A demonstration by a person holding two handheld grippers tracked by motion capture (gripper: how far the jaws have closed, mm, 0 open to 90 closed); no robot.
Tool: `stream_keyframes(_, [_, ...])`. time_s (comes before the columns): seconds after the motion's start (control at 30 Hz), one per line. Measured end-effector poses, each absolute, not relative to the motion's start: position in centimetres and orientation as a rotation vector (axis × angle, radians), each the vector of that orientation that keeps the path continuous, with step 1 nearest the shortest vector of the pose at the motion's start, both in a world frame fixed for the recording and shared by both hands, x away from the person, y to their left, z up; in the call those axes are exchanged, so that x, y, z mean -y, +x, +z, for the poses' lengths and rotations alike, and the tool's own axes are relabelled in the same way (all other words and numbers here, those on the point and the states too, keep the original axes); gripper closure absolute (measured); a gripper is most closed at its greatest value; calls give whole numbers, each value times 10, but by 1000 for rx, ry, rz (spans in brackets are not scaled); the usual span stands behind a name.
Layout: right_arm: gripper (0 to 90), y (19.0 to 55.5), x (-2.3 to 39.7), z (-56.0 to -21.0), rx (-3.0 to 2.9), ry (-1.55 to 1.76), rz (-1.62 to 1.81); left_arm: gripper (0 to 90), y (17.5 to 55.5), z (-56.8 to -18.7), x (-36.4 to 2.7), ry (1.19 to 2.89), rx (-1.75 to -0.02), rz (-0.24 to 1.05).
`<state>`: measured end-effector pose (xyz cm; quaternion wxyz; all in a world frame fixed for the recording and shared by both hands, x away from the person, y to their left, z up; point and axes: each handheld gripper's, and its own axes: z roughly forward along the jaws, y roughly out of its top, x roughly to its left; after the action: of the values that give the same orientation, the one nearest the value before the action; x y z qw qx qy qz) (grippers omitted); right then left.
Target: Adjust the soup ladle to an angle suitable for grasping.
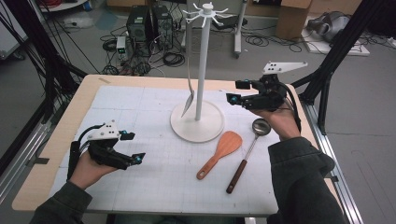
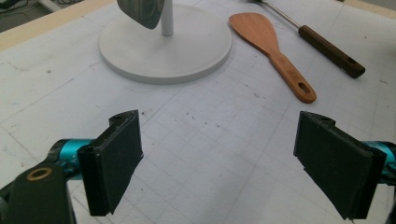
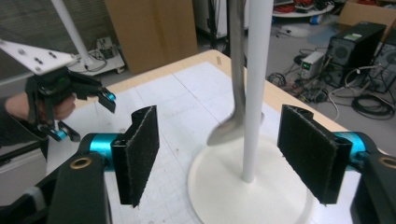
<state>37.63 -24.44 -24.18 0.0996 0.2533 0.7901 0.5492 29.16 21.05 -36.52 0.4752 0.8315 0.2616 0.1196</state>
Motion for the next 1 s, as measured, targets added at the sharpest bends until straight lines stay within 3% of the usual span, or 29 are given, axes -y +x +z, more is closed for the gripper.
stream_keyframes(0.47, [219, 356, 259, -288, -2390, 819, 1566, 155, 289, -367, -210, 2041, -649, 300])
stream_keyframes(1.0, [240, 342, 262, -318, -2458, 825, 1506, 153, 289, -368, -210, 2039, -650, 310])
